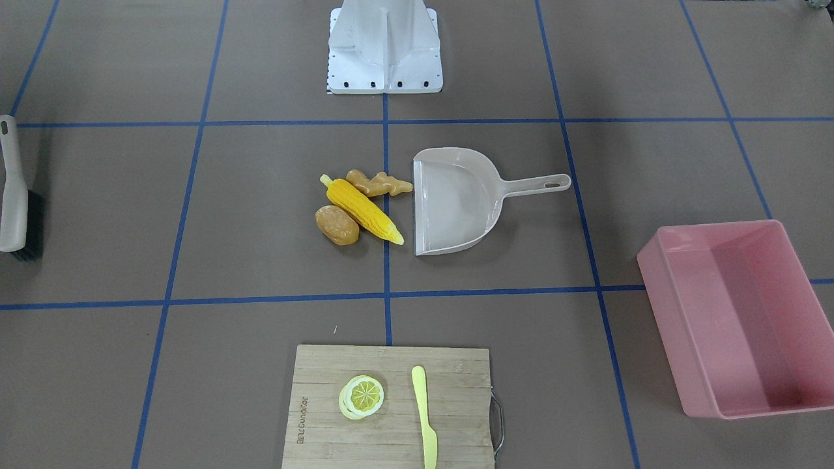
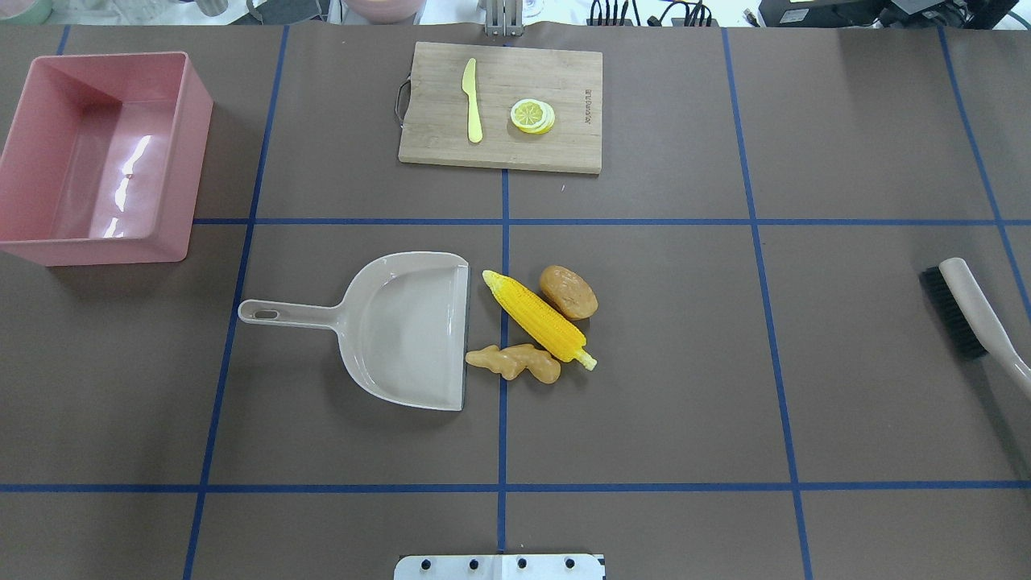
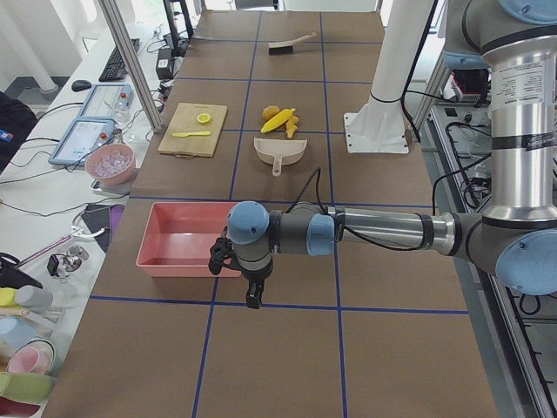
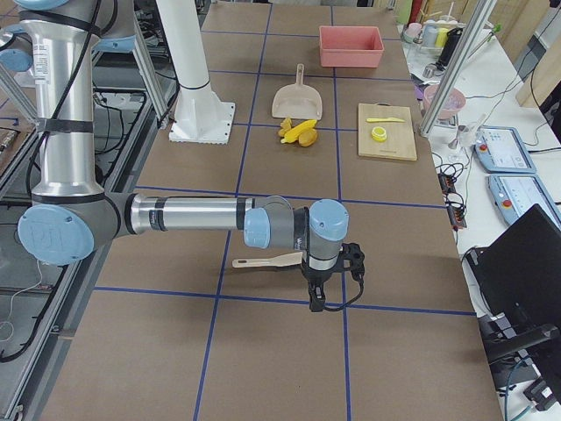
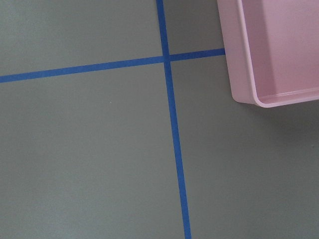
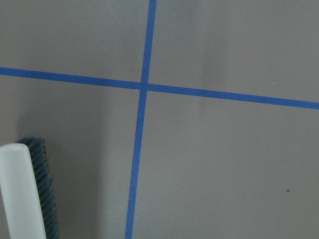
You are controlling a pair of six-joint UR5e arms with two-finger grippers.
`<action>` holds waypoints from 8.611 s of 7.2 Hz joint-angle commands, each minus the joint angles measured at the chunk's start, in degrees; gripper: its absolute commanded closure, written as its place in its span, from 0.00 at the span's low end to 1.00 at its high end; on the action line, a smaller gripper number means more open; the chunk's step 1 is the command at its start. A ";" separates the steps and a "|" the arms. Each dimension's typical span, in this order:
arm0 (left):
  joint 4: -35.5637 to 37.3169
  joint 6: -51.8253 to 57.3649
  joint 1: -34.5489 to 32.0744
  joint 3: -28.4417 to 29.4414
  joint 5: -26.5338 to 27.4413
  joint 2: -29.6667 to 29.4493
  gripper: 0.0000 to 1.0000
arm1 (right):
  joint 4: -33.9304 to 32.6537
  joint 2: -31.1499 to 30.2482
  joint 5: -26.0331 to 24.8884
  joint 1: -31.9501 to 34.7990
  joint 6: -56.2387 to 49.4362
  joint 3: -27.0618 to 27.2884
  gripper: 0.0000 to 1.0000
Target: Sweep and dump trash into bin
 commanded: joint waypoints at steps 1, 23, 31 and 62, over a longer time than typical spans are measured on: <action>-0.20 -0.39 0.23 -0.04 0.35 -0.36 0.02 | 0.03 0.01 0.04 0.00 0.09 0.23 0.00; -7.85 -0.05 33.08 -7.86 0.61 -30.04 0.02 | 18.47 -21.99 3.82 -16.69 25.96 18.26 0.00; -26.52 9.36 39.61 -6.20 0.96 -30.77 0.02 | 43.00 -26.01 1.20 -26.44 34.80 9.46 0.00; -68.59 -8.39 53.32 12.18 13.53 -21.54 0.03 | -4.54 26.62 -18.94 -69.87 73.83 20.65 1.00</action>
